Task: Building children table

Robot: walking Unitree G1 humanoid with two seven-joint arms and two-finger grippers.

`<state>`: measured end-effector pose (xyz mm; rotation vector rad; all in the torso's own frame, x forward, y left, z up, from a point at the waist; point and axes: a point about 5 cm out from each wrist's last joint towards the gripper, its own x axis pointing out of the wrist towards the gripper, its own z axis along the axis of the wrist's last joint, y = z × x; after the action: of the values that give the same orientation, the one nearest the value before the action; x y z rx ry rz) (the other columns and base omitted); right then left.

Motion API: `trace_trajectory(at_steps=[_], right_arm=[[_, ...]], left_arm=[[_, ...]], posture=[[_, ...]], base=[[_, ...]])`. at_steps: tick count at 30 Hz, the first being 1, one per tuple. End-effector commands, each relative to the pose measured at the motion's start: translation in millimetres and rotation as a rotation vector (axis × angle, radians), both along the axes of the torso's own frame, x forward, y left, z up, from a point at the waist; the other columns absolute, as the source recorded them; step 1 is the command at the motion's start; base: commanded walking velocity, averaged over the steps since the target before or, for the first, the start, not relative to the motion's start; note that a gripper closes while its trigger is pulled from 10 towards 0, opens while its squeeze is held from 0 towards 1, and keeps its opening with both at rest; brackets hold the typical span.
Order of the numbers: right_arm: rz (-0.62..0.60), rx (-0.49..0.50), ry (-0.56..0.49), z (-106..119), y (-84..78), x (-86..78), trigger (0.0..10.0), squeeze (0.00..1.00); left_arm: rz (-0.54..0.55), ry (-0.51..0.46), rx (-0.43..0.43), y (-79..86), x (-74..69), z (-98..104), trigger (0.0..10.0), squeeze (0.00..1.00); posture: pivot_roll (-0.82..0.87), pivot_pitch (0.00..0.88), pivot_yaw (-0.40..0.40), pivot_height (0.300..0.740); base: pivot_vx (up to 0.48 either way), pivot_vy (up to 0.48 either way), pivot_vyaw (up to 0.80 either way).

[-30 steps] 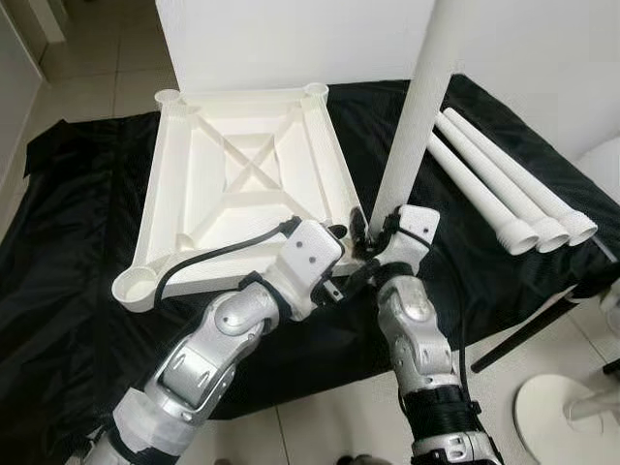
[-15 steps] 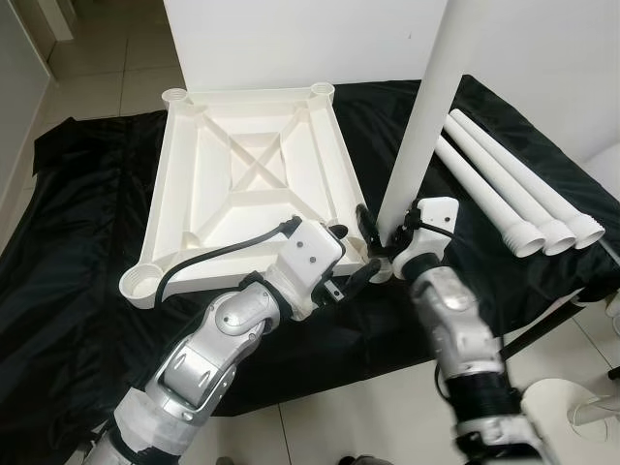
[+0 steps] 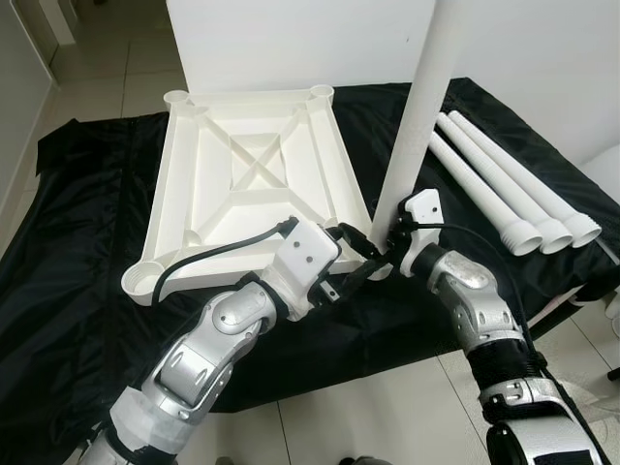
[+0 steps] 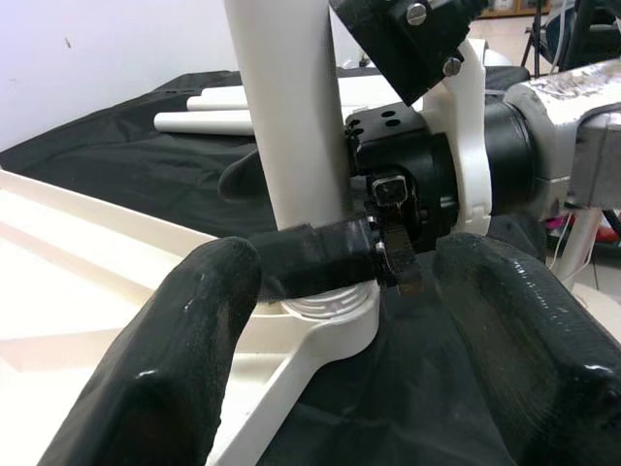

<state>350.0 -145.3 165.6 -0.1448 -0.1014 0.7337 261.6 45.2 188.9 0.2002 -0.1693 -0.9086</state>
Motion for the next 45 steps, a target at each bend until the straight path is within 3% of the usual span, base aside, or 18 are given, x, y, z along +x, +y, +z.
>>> trace_trajectory(at_steps=[1,13,15,25,27,31,34,38,45], right_arm=[[0.044,-0.033,0.02,-3.0,1.3,2.2,0.0,0.0],[0.037,-0.053,0.058,-15.6,-9.9,0.5,0.0,0.0],[-0.004,-0.041,0.065,-18.7,-12.8,1.2,10.0,0.0],[-0.193,0.065,0.075,-21.3,-7.6,0.0,10.0,0.0],[-0.278,0.116,0.064,-18.8,-3.0,-4.1,10.0,0.0],[-0.311,0.128,0.059,-18.2,-1.9,-5.5,10.0,0.0],[-0.469,0.168,0.076,-21.9,6.6,-14.3,10.0,0.0],[-0.591,0.178,0.104,-27.3,15.1,-23.8,10.0,0.0],[-0.655,0.196,0.106,-25.5,24.3,-28.6,10.0,0.0]], left_arm=[[-0.09,0.025,0.043,-0.9,-3.2,-4.0,10.0,0.0],[-0.086,0.028,0.061,1.1,-4.4,-5.6,10.0,0.0],[-0.075,0.018,0.07,2.4,-1.8,-5.0,10.0,0.0],[-0.043,0.034,0.058,9.3,2.9,-4.6,10.0,0.0],[-0.039,0.046,0.046,9.4,1.8,-6.0,10.0,0.0],[-0.038,0.048,0.043,9.3,1.4,-6.2,10.0,0.0],[-0.032,0.052,0.041,9.6,0.6,-9.2,10.0,0.0],[-0.024,0.053,0.048,10.9,0.0,-12.4,10.0,0.0],[-0.013,0.057,0.05,13.4,2.0,-12.9,10.0,0.0]], posture=[[-0.05,0.063,0.026,0.74],[-0.05,0.07,0.027,0.74],[-0.05,0.071,0.027,0.74],[-0.05,0.077,0.03,0.74],[-0.05,0.076,0.021,0.74],[-0.05,0.076,0.021,0.74],[-0.05,0.072,0.017,0.74],[-0.05,0.065,0.012,0.74],[-0.06,0.06,0.011,0.74]], base=[[0.0,0.0,0.0],[0.0,0.0,0.0],[0.0,0.0,0.0],[0.0,0.0,0.0],[0.0,0.0,0.0],[0.0,0.0,0.0],[0.0,0.0,0.0],[0.0,0.0,0.0],[0.0,0.0,0.0]])
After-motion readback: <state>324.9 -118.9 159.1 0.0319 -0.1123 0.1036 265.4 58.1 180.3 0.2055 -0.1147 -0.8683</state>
